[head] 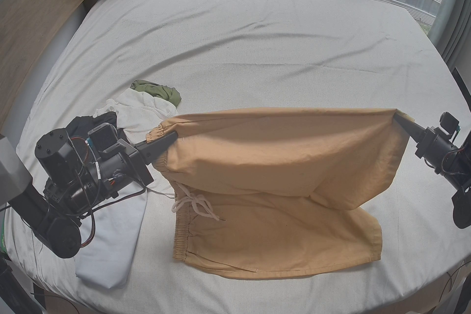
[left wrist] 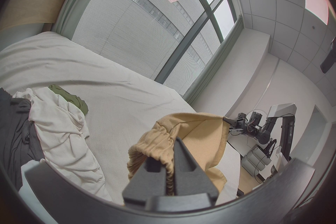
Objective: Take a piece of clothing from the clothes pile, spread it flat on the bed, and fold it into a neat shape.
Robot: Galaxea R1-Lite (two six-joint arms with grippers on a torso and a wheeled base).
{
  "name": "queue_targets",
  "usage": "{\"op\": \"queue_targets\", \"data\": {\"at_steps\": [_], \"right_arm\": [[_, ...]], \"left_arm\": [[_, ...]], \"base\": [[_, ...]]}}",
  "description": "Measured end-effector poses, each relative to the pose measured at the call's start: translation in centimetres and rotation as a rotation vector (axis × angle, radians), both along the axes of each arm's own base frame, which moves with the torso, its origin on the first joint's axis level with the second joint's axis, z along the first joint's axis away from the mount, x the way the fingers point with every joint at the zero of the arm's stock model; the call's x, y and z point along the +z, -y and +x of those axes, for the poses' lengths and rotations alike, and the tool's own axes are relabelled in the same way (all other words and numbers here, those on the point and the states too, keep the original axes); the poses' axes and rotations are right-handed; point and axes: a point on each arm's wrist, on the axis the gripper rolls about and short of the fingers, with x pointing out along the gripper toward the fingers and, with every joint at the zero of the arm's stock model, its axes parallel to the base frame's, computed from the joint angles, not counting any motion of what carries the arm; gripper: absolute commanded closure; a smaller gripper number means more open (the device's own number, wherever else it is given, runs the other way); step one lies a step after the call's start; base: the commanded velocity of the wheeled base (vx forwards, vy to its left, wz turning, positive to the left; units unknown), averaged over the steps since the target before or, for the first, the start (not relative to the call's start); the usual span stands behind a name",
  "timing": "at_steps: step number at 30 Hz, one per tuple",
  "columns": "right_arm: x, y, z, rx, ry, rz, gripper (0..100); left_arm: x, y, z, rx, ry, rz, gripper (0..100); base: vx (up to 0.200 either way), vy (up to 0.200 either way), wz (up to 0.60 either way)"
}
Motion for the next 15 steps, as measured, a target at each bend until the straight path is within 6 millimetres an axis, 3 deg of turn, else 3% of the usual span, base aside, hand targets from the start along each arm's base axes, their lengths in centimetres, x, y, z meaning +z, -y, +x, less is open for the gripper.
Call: {"op": "queue_targets", "data": {"at_steps": [15], "right_arm": [[1.3, 0.1, -0.2, 0.004, 0.032, 0.028, 100]], "left_arm": [[0.2, -0.3, 0.1, 0.013, 0.007, -0.002, 100]], "base": [[0.0, 0.0, 0.0]]}}
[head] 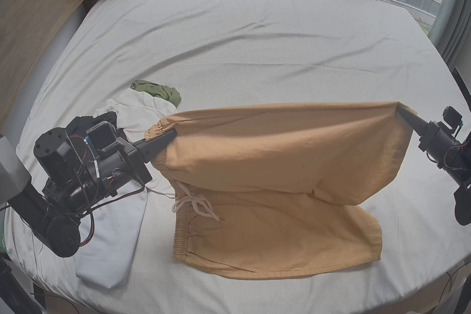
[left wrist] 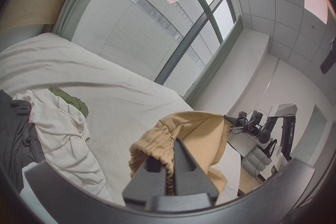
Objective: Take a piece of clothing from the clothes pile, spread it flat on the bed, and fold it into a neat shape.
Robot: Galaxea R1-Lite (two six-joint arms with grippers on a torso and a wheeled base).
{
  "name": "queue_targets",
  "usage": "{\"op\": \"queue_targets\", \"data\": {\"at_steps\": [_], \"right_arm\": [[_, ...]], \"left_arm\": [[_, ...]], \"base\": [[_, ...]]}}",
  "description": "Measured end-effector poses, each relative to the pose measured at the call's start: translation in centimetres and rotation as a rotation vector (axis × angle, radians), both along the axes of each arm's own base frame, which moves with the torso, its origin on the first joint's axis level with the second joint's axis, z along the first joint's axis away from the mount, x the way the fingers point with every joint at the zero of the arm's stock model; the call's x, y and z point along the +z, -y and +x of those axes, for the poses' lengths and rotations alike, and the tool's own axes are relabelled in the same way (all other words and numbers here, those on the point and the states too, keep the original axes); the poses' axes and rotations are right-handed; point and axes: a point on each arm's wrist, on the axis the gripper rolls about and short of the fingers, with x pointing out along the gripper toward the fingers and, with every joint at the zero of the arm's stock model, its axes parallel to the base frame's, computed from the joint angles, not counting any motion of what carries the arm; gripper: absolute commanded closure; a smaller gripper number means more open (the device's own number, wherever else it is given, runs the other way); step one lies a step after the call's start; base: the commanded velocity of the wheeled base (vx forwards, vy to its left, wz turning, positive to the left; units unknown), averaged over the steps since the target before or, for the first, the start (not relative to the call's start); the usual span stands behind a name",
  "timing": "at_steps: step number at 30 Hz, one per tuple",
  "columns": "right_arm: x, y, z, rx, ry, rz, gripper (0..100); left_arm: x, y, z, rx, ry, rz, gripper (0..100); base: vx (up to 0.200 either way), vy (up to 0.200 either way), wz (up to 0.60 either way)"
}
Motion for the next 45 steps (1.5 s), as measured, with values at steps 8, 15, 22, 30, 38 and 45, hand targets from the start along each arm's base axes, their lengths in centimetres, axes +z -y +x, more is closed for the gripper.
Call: {"op": "queue_targets", "data": {"at_steps": [8, 15, 22, 30, 38, 45], "right_arm": [[1.8, -0.5, -1.3, 0.026, 0.052, 0.027, 100], [3.4, -1.3, -2.6, 0.064, 0.098, 0.054, 100], [3.1, -0.4, -2.4, 0.027, 0.084, 0.052, 100], [2.3, 0.1, -2.0, 0.008, 0.053, 0.052, 100], [1.7, 0.1, -1.8, 0.005, 0.03, 0.054, 100], [1.1, 0.0, -1.4, 0.005, 0.01, 0.047, 100]], "left_arm": [[0.3, -0.2, -0.1, 0.007, 0.008, -0.002, 100], [0.2, -0.2, -0.1, 0.007, 0.006, -0.001, 100], [0.2, -0.2, -0.1, 0.005, 0.005, -0.001, 100], [0.1, -0.2, -0.1, 0.006, 0.004, -0.001, 100], [0.1, -0.1, -0.1, 0.004, 0.001, 0.0, 100], [0.3, 0.0, 0.1, 0.004, 0.012, -0.004, 100]], "base": [[0.0, 0.0, 0.0], [0.0, 0.0, 0.0], [0.0, 0.0, 0.0], [0.0, 0.0, 0.0], [0.0, 0.0, 0.0], [0.0, 0.0, 0.0]]}}
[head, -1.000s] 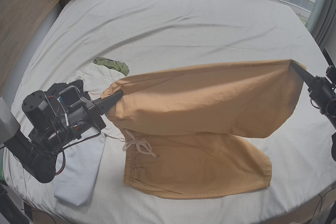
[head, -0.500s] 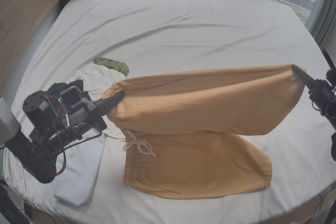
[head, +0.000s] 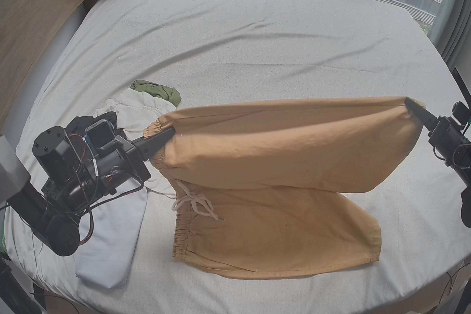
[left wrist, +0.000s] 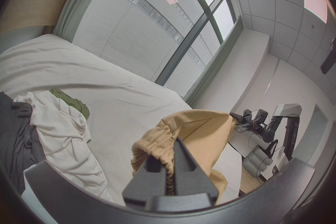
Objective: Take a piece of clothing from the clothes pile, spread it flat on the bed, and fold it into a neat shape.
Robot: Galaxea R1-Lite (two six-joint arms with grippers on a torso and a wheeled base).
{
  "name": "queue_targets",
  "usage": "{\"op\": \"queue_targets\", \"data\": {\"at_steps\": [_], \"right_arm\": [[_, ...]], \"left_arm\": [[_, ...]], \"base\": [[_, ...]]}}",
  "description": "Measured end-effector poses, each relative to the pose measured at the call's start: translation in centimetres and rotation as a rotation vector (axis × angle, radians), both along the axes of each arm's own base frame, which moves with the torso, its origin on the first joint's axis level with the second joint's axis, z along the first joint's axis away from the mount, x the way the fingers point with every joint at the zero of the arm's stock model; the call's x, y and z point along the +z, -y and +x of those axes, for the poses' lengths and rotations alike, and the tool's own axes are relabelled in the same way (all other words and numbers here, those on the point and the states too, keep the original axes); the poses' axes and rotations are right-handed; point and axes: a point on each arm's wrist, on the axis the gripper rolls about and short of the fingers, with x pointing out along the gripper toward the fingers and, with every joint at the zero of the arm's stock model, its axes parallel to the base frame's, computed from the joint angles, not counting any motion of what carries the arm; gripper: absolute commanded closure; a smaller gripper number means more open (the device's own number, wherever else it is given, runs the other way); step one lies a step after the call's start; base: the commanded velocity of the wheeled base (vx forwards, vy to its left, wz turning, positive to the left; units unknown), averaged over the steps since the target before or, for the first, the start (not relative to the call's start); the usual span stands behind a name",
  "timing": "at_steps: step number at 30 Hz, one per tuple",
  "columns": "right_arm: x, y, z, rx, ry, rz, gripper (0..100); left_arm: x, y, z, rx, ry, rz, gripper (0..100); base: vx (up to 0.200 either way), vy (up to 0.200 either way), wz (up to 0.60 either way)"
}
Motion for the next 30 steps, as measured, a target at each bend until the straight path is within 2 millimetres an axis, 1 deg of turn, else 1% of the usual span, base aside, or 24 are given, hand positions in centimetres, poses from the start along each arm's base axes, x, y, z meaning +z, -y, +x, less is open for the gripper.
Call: {"op": "queue_targets", "data": {"at_steps": [7, 11, 13, 16, 19, 22, 30], "right_arm": [[-0.8, 0.0, 0.8, 0.004, -0.031, 0.004, 100], [-1.3, 0.1, 1.7, 0.003, -0.049, 0.007, 100], [-1.4, 0.2, 2.5, 0.005, -0.049, 0.009, 100], [-1.3, 0.2, 3.0, 0.006, -0.043, 0.01, 100], [-1.1, 0.2, 3.7, 0.007, -0.03, 0.009, 100], [-0.9, 0.4, 4.6, 0.007, -0.016, 0.008, 100], [-1.2, 0.7, 6.7, 0.003, -0.009, 0.008, 100]], "left_arm": [[0.3, -0.1, 0.3, 0.011, 0.011, -0.007, 100], [0.2, -0.4, 0.6, 0.027, 0.004, -0.013, 100], [0.0, -0.6, 0.9, 0.043, -0.004, -0.015, 100], [-0.2, -0.6, 1.2, 0.051, -0.006, -0.016, 100], [-0.2, -0.6, 1.7, 0.06, -0.002, -0.019, 100], [-0.3, -0.4, 2.8, 0.082, 0.01, -0.026, 100], [-0.8, 0.3, 4.7, 0.124, 0.022, -0.038, 100]], "base": [[0.0, 0.0, 0.0], [0.0, 0.0, 0.0], [0.0, 0.0, 0.0], [0.0, 0.0, 0.0], [0.0, 0.0, 0.0], [0.0, 0.0, 0.0], [0.0, 0.0, 0.0]]}}
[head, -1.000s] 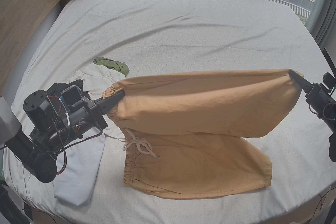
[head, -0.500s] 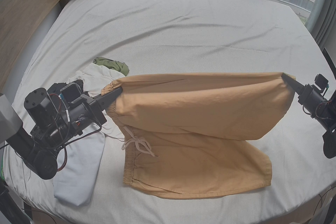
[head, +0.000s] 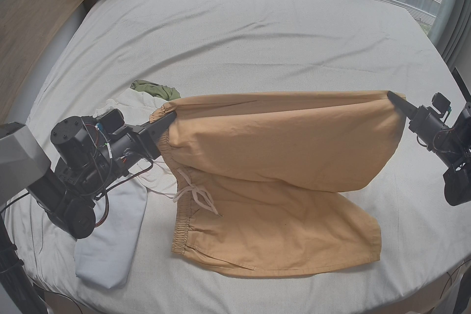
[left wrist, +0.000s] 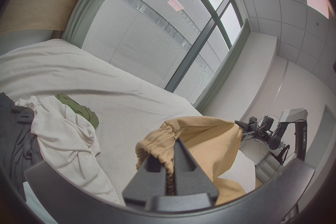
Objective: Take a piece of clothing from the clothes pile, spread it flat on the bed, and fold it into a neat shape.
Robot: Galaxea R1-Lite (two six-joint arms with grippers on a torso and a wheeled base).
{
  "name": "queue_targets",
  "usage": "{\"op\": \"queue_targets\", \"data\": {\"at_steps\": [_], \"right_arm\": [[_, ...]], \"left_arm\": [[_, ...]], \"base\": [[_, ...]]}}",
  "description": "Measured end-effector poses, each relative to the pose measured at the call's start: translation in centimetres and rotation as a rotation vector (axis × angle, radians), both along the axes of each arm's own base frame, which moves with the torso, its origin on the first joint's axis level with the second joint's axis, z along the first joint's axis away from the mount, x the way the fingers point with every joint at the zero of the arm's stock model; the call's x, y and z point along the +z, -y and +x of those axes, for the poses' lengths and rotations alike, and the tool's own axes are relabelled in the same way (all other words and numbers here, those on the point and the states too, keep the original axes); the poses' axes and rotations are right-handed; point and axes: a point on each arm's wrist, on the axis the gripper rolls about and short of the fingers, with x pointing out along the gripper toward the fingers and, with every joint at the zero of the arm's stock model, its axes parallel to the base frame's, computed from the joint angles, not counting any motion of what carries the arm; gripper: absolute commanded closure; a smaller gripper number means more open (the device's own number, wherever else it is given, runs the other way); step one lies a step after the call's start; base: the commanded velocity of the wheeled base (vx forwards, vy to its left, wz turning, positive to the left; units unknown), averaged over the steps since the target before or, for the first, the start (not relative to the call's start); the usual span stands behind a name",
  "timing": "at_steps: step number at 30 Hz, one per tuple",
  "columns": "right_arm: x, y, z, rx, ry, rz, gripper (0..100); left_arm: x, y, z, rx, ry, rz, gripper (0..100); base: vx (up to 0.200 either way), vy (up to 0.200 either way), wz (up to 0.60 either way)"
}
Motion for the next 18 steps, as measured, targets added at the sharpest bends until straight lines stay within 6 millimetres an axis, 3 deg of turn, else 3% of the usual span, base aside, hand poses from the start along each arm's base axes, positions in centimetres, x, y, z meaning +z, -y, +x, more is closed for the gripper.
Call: {"op": "queue_targets", "data": {"at_steps": [18], "right_arm": [[-1.3, -0.2, 5.4, 0.019, -0.037, 0.021, 100]], "left_arm": [[-1.6, 1.2, 6.0, 0.099, 0.007, -0.118, 100]], "base": [[0.0, 0.0, 0.0]]}}
